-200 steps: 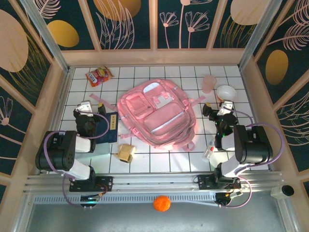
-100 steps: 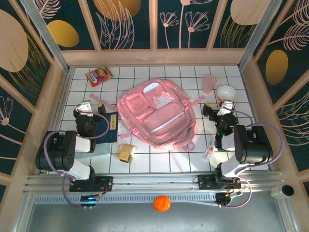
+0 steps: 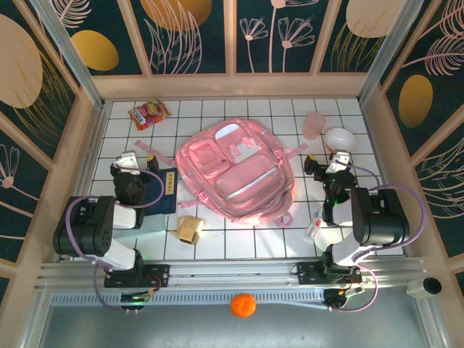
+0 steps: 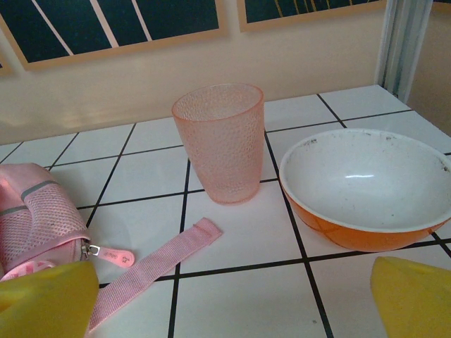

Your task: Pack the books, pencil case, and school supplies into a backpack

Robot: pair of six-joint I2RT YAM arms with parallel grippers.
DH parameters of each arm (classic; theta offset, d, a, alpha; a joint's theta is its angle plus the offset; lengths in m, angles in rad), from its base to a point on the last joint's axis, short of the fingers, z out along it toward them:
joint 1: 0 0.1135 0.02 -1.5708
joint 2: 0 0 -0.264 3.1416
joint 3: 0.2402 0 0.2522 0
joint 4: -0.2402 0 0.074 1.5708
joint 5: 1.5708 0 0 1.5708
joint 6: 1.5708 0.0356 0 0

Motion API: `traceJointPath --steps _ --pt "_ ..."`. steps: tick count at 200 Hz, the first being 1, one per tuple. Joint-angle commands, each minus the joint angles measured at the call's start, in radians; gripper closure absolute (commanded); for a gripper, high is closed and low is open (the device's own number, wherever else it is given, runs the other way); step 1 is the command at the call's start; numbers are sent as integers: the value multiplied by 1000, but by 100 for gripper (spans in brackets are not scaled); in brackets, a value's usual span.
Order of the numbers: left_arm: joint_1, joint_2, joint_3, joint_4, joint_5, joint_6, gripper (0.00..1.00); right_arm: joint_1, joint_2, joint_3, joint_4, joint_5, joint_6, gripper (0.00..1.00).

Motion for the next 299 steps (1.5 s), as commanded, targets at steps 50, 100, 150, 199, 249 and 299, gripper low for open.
traceJointPath --steps 50,100,150,199,249,299 --pt "-3 -4 7 34 16 1 1 7 3 7 20 12 -9 1" --pt "-3 -6 4 38 17 1 2 16 -43 55 -99 23 -16 1" --pt "-3 -165 184 -386 -5 -20 16 -24 -255 285 -593 -96 183 1" --pt "-13 -416 402 -885 103 -350 30 -24 -234 757 -1328 -261 331 1" --pt "-116 -582 435 -1241 221 -505 36 161 -431 649 -1430 -69 522 1" --pt "-220 -609 367 -1351 304 -558 43 513 -462 569 -1510 146 633 1"
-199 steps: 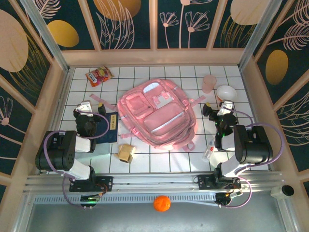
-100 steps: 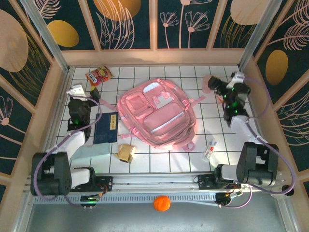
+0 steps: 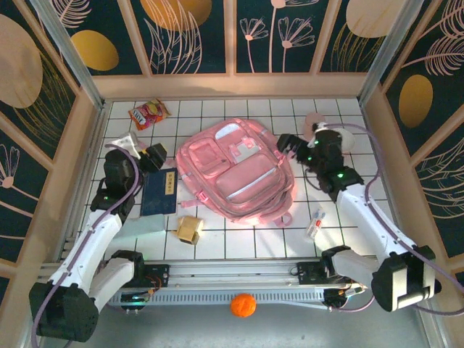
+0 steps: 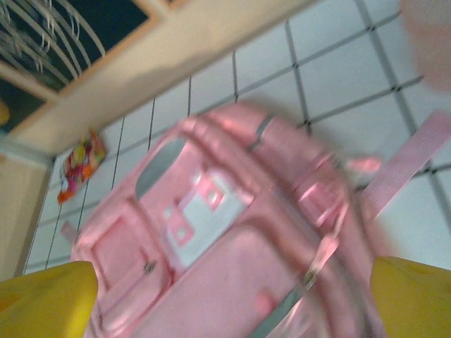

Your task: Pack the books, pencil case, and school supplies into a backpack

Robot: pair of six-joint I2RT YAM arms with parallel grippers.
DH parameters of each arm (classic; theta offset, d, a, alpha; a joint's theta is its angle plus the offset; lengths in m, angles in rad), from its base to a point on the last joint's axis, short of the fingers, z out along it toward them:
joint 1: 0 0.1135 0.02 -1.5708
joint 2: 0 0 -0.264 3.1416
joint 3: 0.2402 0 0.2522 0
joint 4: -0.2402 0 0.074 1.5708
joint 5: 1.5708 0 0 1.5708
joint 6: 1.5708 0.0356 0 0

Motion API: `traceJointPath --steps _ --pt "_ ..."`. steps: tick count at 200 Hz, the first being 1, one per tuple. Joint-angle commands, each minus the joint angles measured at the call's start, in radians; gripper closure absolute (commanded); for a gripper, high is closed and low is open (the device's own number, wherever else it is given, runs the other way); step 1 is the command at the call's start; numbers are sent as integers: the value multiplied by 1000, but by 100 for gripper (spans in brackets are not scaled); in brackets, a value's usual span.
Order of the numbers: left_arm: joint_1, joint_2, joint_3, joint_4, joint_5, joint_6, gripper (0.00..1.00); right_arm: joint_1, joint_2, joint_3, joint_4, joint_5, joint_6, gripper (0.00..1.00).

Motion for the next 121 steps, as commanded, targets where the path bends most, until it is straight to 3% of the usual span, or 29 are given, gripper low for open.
traceJointPath --steps 1,38,66,87,102,121 --pt "-54 3 -27 -129 45 -48 43 112 3 -41 -67 150 99 1" --pt "-182 89 -20 -115 10 -74 42 167 104 -43 -17 110 128 1" --pt "-263 206 -22 -48 75 -120 42 160 198 -3 16 94 78 2" --pt "-313 278 -14 -35 46 -168 42 84 264 21 17 81 79 6" --pt "-321 325 -12 -7 40 -182 43 14 304 17 49 -19 88 14" --pt "-321 385 2 39 46 -177 48 -25 336 -1 68 -51 105 19"
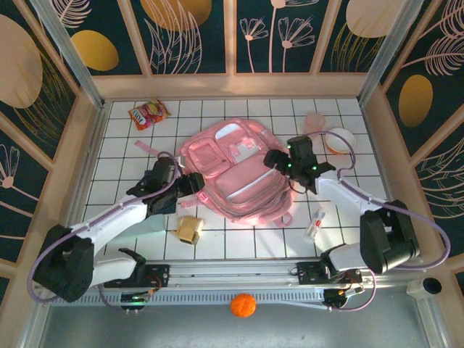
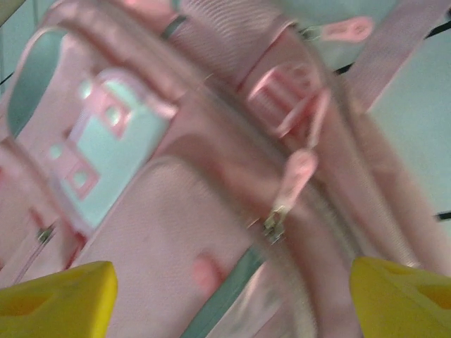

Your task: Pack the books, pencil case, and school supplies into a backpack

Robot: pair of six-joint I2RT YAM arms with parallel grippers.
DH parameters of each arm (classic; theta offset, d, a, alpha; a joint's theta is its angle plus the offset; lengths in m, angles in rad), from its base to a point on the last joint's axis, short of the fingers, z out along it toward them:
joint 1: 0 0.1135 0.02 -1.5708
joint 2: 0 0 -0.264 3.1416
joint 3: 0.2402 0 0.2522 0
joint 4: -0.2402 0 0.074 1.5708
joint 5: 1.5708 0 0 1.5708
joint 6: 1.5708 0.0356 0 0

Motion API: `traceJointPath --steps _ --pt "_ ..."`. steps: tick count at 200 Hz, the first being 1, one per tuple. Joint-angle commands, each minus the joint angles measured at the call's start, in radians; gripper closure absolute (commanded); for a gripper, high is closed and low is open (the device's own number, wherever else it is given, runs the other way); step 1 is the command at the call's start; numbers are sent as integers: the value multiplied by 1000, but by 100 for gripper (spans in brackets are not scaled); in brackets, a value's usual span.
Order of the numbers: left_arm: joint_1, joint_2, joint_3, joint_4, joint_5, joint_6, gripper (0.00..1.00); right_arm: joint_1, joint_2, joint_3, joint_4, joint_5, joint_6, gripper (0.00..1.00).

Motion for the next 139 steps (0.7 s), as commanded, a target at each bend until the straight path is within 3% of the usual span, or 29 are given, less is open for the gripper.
traceJointPath --steps 1,35,61,139 --pt "-2 58 28 80 0 -33 48 -49 36 9 45 -61 22 19" --pt "-2 199 88 136 -50 -37 58 -49 40 -79 68 -76 69 32" --pt "-2 318 171 134 -64 -32 66 2 -1 -180 116 -71 160 36" --pt "21 593 443 133 -88 47 66 206 -63 -275 297 45 384 37"
